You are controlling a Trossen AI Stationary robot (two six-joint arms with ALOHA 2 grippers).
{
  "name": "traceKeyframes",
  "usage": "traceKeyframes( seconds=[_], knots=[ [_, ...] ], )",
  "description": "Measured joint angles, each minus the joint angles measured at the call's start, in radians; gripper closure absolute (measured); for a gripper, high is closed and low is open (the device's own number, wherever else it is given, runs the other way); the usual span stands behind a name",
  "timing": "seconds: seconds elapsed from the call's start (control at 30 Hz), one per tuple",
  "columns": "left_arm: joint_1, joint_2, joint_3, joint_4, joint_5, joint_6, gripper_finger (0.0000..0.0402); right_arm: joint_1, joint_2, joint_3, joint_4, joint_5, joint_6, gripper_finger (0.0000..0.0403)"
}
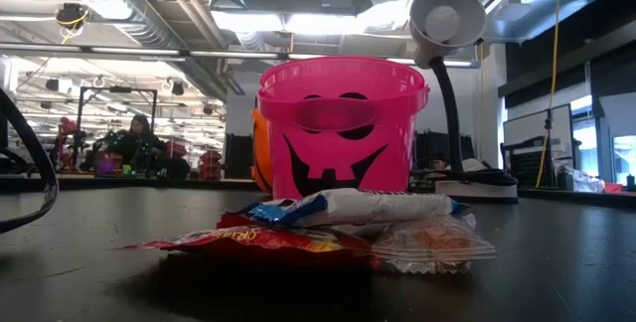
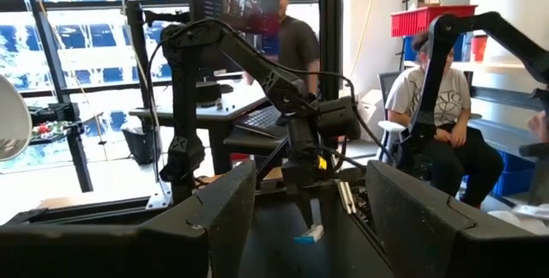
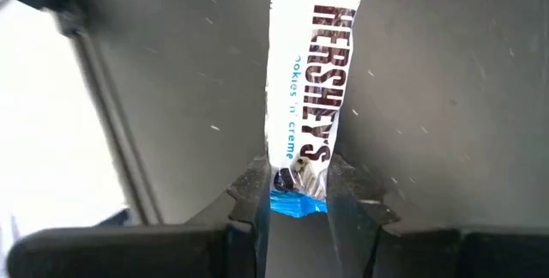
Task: Sort candy
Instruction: Put the white chocolate into the black bucket
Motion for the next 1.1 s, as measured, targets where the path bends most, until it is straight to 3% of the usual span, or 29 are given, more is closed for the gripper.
traceKeyframes(
  seconds=[0.57,1.1],
  knots=[
    [0.0,0.042,0.0,0.093,0.008,0.035,0.0188,0.0,-0.152,0.001,0.134,0.261,-0.274,0.0315],
    [0.039,0.157,0.052,0.202,0.09,0.062,0.0188,-0.001,-0.156,0.001,0.169,0.319,-0.386,0.0315]
  ],
)
